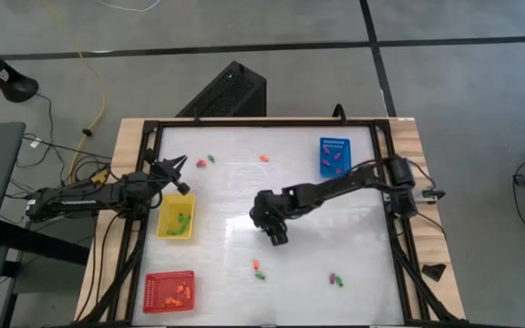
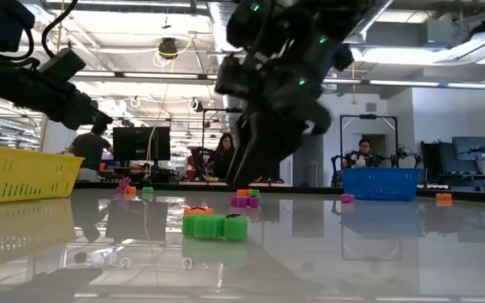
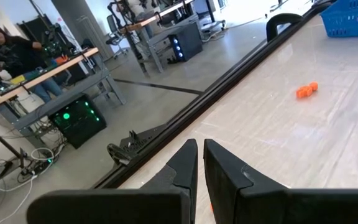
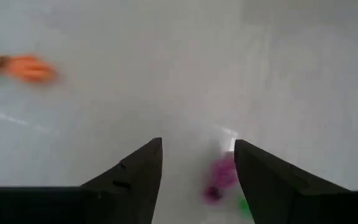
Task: Sort Halloween decoration
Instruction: Put the purple skeleton toy into the blue bin
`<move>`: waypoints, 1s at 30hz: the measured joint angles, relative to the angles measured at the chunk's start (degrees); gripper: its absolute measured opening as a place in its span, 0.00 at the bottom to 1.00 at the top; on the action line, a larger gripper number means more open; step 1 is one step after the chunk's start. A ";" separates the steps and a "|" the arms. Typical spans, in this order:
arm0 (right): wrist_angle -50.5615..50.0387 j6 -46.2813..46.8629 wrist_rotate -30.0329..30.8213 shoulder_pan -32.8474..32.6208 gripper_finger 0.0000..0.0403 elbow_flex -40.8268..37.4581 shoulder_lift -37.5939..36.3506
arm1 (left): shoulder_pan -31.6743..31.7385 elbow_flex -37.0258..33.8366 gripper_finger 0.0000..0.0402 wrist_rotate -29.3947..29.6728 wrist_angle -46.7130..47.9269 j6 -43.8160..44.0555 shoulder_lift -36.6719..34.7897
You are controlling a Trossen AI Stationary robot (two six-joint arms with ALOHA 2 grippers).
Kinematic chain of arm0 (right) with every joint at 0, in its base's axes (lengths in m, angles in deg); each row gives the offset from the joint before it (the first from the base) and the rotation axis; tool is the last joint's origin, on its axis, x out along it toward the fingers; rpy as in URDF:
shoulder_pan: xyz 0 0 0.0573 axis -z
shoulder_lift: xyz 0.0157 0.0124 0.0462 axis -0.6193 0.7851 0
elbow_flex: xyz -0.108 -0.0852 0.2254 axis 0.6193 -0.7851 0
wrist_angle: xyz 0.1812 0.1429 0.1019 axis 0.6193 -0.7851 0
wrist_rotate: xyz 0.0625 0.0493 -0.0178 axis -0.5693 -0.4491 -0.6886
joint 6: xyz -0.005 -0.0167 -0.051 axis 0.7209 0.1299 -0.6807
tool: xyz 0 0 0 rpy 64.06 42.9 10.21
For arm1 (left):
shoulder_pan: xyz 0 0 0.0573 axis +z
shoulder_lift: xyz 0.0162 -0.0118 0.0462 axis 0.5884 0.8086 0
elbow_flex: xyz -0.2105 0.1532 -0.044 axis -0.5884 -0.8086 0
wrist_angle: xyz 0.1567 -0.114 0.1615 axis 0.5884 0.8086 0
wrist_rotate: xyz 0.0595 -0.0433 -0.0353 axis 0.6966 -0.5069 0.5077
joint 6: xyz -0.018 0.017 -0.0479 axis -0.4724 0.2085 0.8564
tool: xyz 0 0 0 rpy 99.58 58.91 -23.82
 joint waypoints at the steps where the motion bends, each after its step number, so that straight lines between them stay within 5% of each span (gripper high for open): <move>1: -0.43 0.00 0.06 0.47 0.58 0.50 0.58 | -0.01 0.00 0.04 0.01 -0.01 0.00 -0.01; 25: -2.60 3.85 1.68 1.46 0.54 1.40 4.33 | 0.00 0.00 0.04 -0.01 0.00 0.01 0.00; 30: -2.69 3.87 1.81 1.46 0.45 1.24 3.63 | -0.01 0.00 0.04 0.01 0.00 -0.01 -0.02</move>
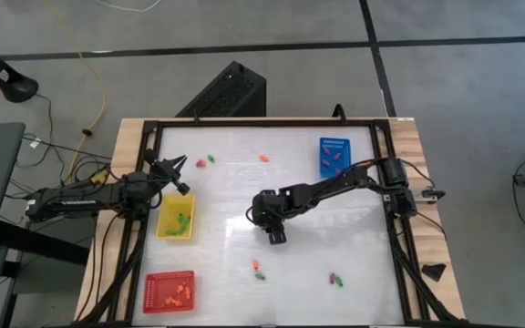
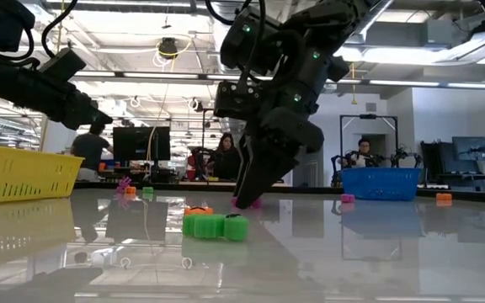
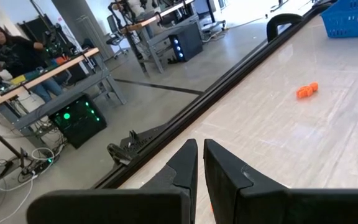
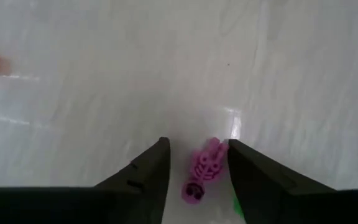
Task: Sort Halloween decoration
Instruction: Put the purple skeleton toy into the blue bin
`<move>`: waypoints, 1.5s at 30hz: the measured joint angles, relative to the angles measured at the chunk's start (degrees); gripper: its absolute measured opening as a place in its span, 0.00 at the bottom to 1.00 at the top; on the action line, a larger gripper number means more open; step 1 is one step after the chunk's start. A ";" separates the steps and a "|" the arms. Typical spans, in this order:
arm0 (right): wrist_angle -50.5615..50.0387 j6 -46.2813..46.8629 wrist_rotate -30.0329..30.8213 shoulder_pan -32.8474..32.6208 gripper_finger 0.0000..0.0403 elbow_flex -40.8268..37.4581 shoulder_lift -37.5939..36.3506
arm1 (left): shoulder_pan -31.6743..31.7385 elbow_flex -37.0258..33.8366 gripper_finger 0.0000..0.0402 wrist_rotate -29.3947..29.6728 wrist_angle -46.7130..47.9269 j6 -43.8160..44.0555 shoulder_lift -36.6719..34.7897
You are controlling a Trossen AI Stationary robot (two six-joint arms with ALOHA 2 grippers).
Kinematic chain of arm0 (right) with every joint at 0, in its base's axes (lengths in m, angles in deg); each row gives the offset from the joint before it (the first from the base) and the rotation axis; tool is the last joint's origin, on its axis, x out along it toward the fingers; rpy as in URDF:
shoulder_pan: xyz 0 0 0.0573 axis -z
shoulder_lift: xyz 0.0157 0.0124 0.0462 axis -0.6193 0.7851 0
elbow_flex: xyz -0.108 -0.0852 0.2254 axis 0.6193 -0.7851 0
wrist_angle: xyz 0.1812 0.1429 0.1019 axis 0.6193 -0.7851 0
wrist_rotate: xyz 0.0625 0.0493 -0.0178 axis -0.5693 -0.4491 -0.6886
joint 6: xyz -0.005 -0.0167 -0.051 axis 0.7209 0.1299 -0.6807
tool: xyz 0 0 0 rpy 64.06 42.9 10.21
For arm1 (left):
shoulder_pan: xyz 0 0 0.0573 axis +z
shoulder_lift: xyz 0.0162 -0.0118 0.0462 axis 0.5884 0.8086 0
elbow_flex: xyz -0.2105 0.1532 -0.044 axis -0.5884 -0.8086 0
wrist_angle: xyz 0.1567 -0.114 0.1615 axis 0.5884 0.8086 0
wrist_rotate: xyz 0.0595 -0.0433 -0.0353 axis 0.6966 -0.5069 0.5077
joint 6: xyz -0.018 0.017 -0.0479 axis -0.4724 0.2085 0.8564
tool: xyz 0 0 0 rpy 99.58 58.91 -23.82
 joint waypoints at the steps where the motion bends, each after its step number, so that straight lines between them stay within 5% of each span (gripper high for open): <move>1: -0.13 0.00 0.01 0.00 0.42 0.00 -0.01 | -0.01 0.00 0.04 0.00 0.00 0.00 0.02; 10: -1.86 0.00 0.08 0.00 0.15 0.85 -0.42 | -0.01 0.00 0.04 -0.01 0.00 0.00 0.00; 16: -8.24 -0.31 0.15 0.00 0.12 5.24 -2.18 | 0.00 0.00 0.04 0.00 0.00 0.01 0.00; 24: -19.89 -1.36 -0.63 2.60 0.09 5.70 -14.54 | -0.01 -0.01 0.04 -0.02 0.00 0.02 0.01; 35: -26.07 1.98 3.10 22.88 0.09 -16.14 -37.90 | -0.01 0.00 0.04 -0.02 0.00 0.00 0.02; 45: -25.53 0.93 7.54 40.31 0.08 -19.43 -40.78 | 0.00 0.00 0.04 -0.02 0.00 0.01 0.02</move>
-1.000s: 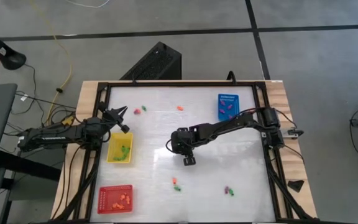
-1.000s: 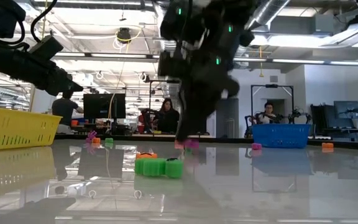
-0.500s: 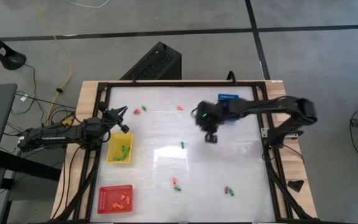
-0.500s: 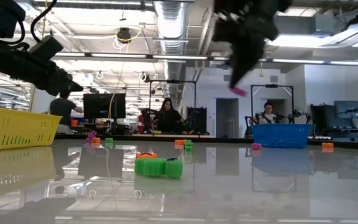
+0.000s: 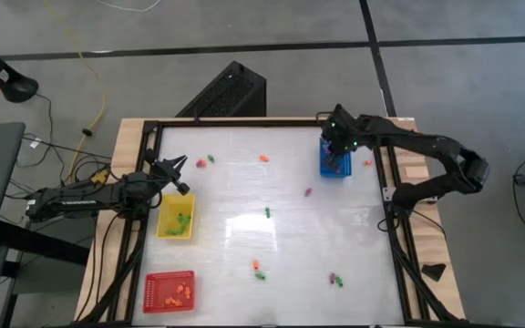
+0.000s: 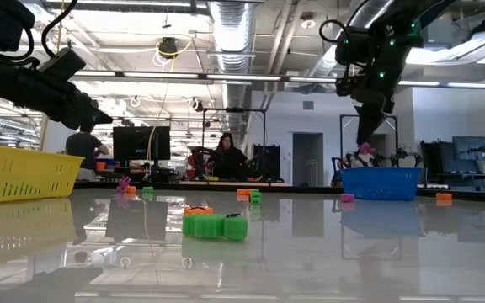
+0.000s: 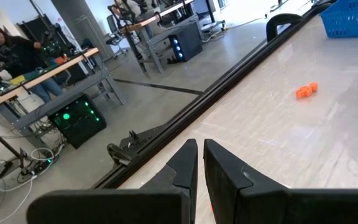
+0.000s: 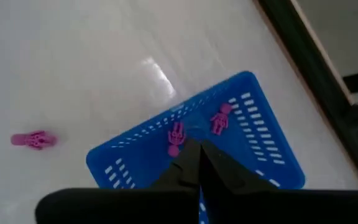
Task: Sort Halloween decoration
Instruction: Put the purple skeleton toy into the blue bin, then put the orange skeleton toy into the red bin
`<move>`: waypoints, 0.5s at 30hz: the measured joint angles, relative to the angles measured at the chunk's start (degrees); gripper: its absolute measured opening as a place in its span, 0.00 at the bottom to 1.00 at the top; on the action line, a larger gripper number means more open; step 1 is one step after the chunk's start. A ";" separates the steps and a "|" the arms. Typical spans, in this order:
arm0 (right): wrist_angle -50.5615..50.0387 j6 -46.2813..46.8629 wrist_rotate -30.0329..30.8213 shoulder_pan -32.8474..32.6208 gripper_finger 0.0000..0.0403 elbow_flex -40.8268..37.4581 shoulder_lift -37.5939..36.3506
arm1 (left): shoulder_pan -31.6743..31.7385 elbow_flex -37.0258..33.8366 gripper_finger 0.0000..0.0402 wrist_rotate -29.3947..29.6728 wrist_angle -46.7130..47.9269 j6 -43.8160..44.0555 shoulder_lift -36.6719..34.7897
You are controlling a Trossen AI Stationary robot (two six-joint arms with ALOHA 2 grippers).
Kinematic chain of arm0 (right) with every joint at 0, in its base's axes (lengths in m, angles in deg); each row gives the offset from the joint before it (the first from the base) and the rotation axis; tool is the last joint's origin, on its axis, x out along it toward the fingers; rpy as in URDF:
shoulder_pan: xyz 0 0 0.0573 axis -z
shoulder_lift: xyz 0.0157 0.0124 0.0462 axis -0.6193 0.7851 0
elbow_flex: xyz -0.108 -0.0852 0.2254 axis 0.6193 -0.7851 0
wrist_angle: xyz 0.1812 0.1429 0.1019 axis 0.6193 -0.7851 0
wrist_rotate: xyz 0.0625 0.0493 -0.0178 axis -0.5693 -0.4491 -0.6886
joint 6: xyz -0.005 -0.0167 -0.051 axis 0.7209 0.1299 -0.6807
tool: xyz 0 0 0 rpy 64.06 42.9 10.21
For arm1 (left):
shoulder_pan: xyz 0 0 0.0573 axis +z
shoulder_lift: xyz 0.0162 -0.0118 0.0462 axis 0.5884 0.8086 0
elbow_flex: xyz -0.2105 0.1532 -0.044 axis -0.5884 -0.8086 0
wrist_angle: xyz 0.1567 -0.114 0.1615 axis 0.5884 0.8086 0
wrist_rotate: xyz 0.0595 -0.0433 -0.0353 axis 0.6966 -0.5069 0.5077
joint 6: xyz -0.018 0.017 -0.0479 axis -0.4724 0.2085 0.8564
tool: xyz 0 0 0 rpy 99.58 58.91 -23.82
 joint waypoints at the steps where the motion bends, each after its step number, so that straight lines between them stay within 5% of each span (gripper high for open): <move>1: -0.25 0.07 -0.41 0.88 0.10 0.00 0.29 | 0.00 0.00 0.04 0.00 0.00 0.00 0.00; 15: -2.83 -3.37 -0.56 3.53 0.41 -0.02 1.91 | 0.00 0.00 0.04 0.00 0.00 0.00 0.00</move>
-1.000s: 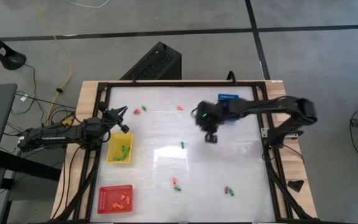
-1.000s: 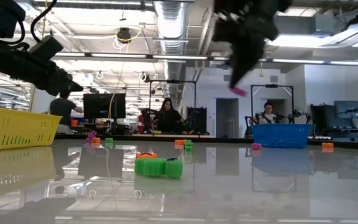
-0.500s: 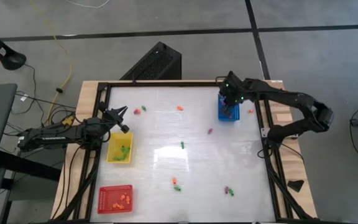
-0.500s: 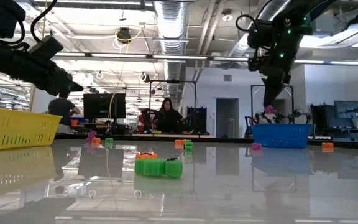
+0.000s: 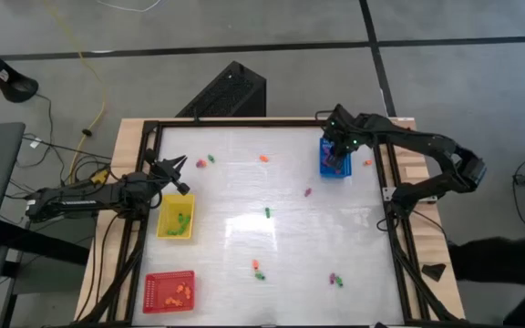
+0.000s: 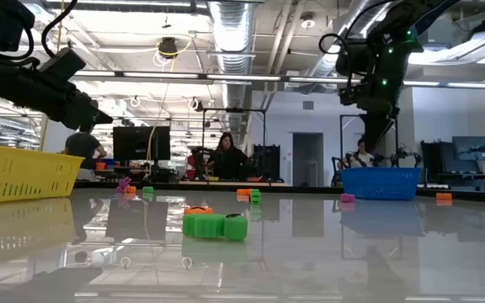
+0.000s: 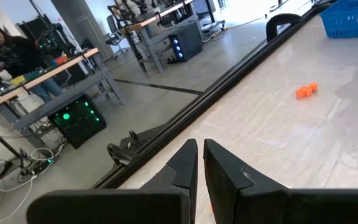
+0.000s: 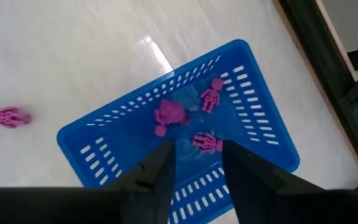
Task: Sort Halloween decoration
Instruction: Put the orange skeleton toy into the red bin
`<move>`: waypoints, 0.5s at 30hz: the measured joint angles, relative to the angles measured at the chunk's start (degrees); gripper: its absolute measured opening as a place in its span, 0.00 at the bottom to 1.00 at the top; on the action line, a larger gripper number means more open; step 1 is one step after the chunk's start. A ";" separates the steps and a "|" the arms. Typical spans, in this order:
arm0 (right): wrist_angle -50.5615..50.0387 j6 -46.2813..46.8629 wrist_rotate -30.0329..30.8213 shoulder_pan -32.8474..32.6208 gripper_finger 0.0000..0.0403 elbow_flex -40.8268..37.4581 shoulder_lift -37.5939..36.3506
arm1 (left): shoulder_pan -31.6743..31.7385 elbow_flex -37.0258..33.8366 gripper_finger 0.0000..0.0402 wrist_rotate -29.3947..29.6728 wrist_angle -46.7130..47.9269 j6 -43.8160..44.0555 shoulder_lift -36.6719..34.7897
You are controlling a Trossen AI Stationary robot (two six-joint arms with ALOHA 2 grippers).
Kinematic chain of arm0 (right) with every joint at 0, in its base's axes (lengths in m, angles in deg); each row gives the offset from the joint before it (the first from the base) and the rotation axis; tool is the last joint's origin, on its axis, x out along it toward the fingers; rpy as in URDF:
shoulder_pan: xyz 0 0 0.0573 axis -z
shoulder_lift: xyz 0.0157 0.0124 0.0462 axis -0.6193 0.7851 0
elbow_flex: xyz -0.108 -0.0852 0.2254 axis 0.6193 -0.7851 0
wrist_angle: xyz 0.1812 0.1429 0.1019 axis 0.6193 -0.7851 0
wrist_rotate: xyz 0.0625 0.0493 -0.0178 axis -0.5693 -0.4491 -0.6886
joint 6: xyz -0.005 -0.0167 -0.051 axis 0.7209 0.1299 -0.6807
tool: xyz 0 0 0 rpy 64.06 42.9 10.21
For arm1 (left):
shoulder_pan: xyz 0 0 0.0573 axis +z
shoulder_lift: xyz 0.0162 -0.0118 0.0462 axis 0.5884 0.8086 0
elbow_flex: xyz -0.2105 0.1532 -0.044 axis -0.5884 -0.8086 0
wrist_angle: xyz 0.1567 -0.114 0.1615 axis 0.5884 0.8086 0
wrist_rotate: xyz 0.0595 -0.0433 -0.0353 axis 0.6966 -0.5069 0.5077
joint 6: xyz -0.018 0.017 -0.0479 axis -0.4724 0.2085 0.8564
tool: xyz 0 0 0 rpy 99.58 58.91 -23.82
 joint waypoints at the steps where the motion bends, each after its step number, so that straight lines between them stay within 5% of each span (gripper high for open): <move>1: -0.10 0.00 -0.23 -0.34 0.43 0.00 0.00 | 0.00 0.00 0.04 0.00 0.00 0.01 0.00; 15: 1.00 0.64 -9.32 -22.02 0.45 0.00 0.93 | 0.00 0.00 0.04 0.00 0.00 0.01 0.00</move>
